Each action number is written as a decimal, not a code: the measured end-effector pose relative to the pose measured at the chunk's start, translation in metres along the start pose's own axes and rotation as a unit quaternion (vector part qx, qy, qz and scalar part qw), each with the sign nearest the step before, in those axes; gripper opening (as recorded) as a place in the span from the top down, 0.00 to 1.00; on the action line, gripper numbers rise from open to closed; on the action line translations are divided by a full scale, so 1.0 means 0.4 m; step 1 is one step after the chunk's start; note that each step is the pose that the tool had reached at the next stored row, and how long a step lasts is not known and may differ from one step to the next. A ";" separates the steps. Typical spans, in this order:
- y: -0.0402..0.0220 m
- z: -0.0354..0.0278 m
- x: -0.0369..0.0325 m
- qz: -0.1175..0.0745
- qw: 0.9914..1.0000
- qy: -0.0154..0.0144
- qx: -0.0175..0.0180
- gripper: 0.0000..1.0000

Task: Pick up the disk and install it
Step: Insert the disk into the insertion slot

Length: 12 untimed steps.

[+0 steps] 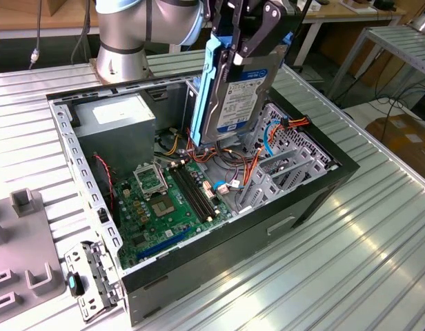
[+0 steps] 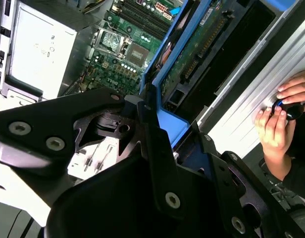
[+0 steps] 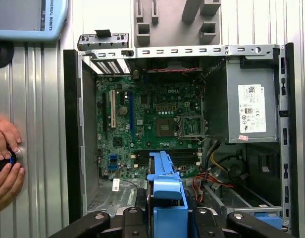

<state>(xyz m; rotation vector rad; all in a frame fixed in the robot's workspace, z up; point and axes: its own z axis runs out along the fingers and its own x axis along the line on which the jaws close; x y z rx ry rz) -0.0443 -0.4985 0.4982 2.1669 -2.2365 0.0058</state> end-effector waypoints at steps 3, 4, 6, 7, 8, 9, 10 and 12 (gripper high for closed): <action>-0.014 0.000 -0.001 0.000 1.000 0.000 0.000 0.63; -0.019 0.000 -0.001 0.000 1.000 0.000 0.000 0.63; -0.028 0.000 -0.001 0.000 1.000 0.000 0.000 0.63; -0.032 -0.001 -0.001 0.000 1.000 0.000 0.000 0.63; -0.035 -0.001 0.000 0.000 1.000 0.000 0.000 0.63; -0.036 0.000 0.002 0.000 1.000 0.000 0.000 0.63; -0.039 0.000 0.008 0.000 1.000 0.000 0.000 0.63; -0.041 0.001 0.018 0.000 1.000 0.000 0.000 0.63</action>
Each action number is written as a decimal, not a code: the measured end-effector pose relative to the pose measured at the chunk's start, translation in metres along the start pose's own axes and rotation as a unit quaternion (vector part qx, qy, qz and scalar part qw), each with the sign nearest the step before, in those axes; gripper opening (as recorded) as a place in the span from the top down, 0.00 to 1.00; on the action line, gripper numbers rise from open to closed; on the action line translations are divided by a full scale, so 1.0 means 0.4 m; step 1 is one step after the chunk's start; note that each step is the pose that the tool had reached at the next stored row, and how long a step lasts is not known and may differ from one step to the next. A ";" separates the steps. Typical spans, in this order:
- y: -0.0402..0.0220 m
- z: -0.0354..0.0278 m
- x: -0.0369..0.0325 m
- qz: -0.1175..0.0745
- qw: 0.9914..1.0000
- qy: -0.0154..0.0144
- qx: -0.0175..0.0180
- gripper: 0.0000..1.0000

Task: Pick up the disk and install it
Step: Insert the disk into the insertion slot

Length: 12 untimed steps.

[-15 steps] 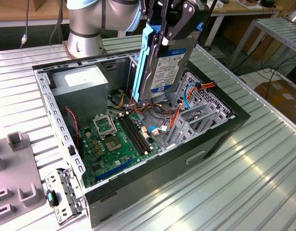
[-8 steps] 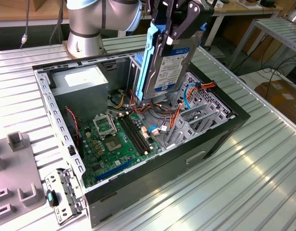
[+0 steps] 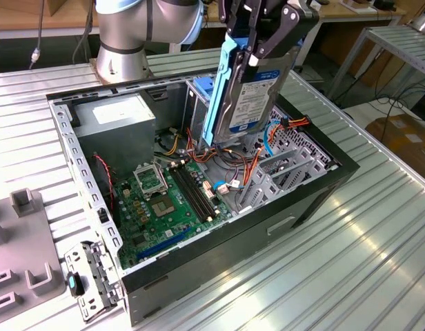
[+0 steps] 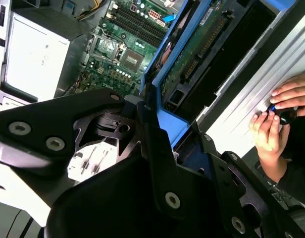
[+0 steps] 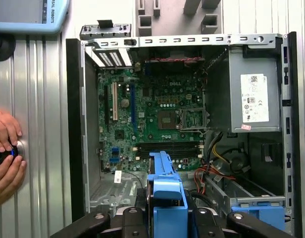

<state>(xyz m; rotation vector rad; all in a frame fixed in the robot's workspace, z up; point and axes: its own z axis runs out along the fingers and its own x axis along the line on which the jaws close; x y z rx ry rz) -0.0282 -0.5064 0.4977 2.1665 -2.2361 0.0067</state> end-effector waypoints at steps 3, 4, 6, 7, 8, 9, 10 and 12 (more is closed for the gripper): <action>-0.006 0.002 0.024 0.000 1.000 0.001 0.000 0.63; -0.009 0.002 0.035 0.000 1.000 0.002 0.000 0.63; -0.016 0.004 0.048 0.000 1.000 0.003 0.000 0.63; -0.019 0.004 0.052 0.000 1.000 0.003 0.000 0.63; -0.022 0.004 0.056 0.000 1.000 0.003 0.000 0.63; -0.025 0.005 0.058 0.000 1.000 0.004 0.000 0.63; -0.029 0.006 0.062 0.000 1.000 0.004 0.000 0.63; -0.035 0.006 0.063 0.000 1.000 0.005 0.000 0.63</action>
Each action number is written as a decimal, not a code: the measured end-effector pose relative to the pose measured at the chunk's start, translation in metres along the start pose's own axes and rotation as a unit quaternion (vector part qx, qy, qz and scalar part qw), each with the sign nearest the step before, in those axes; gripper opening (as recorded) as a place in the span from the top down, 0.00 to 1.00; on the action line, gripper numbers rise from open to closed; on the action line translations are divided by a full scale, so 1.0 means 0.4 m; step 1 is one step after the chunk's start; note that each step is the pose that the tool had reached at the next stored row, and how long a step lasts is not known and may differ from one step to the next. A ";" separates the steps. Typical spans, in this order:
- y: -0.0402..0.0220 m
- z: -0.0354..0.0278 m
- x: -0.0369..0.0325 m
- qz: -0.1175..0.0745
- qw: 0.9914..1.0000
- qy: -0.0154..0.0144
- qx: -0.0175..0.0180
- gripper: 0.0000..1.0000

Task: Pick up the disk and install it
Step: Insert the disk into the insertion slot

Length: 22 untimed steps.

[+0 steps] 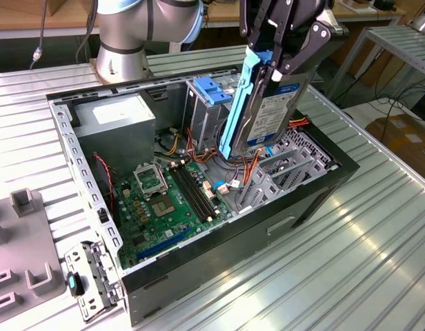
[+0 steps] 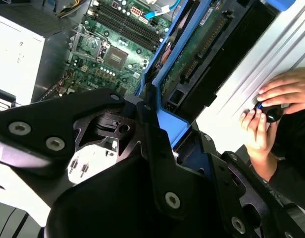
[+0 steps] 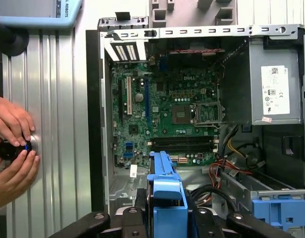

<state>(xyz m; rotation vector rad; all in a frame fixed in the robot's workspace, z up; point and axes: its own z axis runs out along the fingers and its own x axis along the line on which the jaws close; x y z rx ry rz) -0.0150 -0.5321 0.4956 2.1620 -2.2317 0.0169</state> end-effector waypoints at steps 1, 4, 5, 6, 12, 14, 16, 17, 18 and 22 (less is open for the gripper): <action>-0.004 0.000 0.000 0.000 1.000 0.000 0.000 0.63; -0.016 0.001 0.000 0.000 1.000 0.000 0.000 0.63; -0.019 0.001 0.000 0.000 1.000 0.000 0.000 0.63; -0.022 0.001 0.000 0.000 1.000 0.000 0.000 0.63; -0.050 0.002 -0.001 0.000 1.000 0.000 0.000 0.63; -0.056 0.002 -0.001 0.000 1.000 0.000 0.000 0.63; -0.065 0.003 -0.002 0.000 1.000 0.000 0.000 0.63; -0.069 0.003 -0.002 0.000 1.000 0.000 0.000 0.63; -0.073 0.003 -0.002 0.000 1.000 0.000 0.000 0.63; -0.089 0.004 -0.002 0.000 1.000 0.000 0.000 0.63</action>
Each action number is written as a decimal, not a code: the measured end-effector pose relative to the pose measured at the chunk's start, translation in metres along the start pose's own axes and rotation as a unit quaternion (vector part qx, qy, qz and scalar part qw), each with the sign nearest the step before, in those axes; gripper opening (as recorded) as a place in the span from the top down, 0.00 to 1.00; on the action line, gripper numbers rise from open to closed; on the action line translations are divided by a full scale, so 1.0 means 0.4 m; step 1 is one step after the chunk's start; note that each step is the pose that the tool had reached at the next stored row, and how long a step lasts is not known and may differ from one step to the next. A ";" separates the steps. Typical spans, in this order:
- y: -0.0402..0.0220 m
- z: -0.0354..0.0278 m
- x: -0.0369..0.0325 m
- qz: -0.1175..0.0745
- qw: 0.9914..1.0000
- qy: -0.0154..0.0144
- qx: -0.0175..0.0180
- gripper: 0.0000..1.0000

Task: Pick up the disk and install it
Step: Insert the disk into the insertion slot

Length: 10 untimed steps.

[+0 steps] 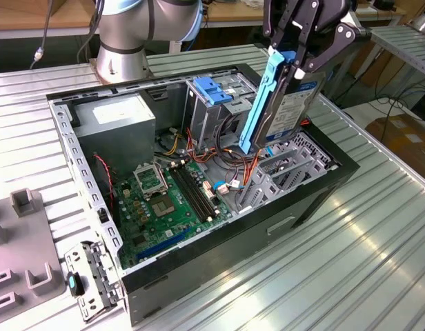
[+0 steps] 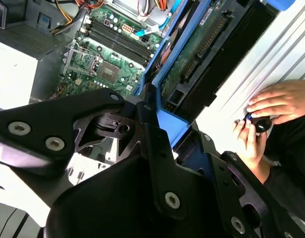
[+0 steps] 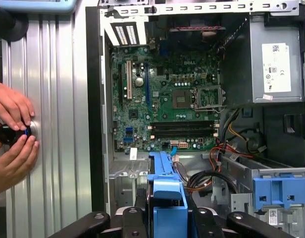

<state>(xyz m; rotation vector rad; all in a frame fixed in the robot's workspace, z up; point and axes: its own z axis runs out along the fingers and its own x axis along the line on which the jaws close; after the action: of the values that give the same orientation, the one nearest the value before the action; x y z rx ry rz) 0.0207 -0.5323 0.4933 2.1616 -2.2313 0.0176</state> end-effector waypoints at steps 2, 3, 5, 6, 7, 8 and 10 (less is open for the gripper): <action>-0.009 0.000 0.000 0.000 1.000 0.000 0.000 0.63; -0.012 0.001 0.000 0.000 1.000 0.000 0.000 0.63; -0.020 0.001 -0.001 0.000 1.000 0.000 0.000 0.63; -0.024 0.001 -0.001 0.000 1.000 0.000 0.000 0.63; -0.028 0.001 -0.001 0.000 1.000 0.000 0.000 0.63; -0.032 0.002 -0.001 0.000 1.000 0.000 0.000 0.63; -0.041 0.002 -0.001 0.000 1.000 0.000 0.000 0.63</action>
<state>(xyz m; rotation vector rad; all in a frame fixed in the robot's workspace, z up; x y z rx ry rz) 0.0372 -0.5324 0.4921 2.1614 -2.2311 0.0181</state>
